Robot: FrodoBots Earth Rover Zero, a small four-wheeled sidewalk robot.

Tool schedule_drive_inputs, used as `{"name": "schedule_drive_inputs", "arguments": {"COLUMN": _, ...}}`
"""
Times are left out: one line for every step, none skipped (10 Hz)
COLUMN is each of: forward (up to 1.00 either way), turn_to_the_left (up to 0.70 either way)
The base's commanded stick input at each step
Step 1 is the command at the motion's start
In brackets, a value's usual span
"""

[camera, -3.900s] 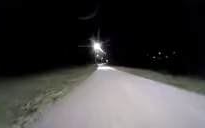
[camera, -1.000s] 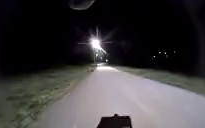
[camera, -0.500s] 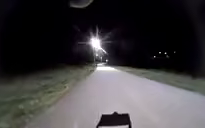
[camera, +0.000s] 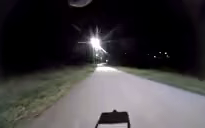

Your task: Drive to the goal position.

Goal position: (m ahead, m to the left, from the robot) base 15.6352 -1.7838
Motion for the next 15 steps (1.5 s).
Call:
{"name": "schedule_drive_inputs", "arguments": {"forward": 0.70, "turn_to_the_left": 0.00}}
{"name": "schedule_drive_inputs", "arguments": {"forward": 0.70, "turn_to_the_left": 0.00}}
{"name": "schedule_drive_inputs", "arguments": {"forward": 0.70, "turn_to_the_left": 0.00}}
{"name": "schedule_drive_inputs", "arguments": {"forward": 0.70, "turn_to_the_left": 0.00}}
{"name": "schedule_drive_inputs", "arguments": {"forward": 0.70, "turn_to_the_left": 0.01}}
{"name": "schedule_drive_inputs", "arguments": {"forward": 0.70, "turn_to_the_left": 0.03}}
{"name": "schedule_drive_inputs", "arguments": {"forward": 0.70, "turn_to_the_left": 0.07}}
{"name": "schedule_drive_inputs", "arguments": {"forward": 0.70, "turn_to_the_left": 0.09}}
{"name": "schedule_drive_inputs", "arguments": {"forward": 0.70, "turn_to_the_left": 0.10}}
{"name": "schedule_drive_inputs", "arguments": {"forward": 0.70, "turn_to_the_left": 0.07}}
{"name": "schedule_drive_inputs", "arguments": {"forward": 0.70, "turn_to_the_left": 0.01}}
{"name": "schedule_drive_inputs", "arguments": {"forward": 0.70, "turn_to_the_left": 0.01}}
{"name": "schedule_drive_inputs", "arguments": {"forward": 0.70, "turn_to_the_left": 0.01}}
{"name": "schedule_drive_inputs", "arguments": {"forward": 0.70, "turn_to_the_left": 0.01}}
{"name": "schedule_drive_inputs", "arguments": {"forward": 0.70, "turn_to_the_left": 0.01}}
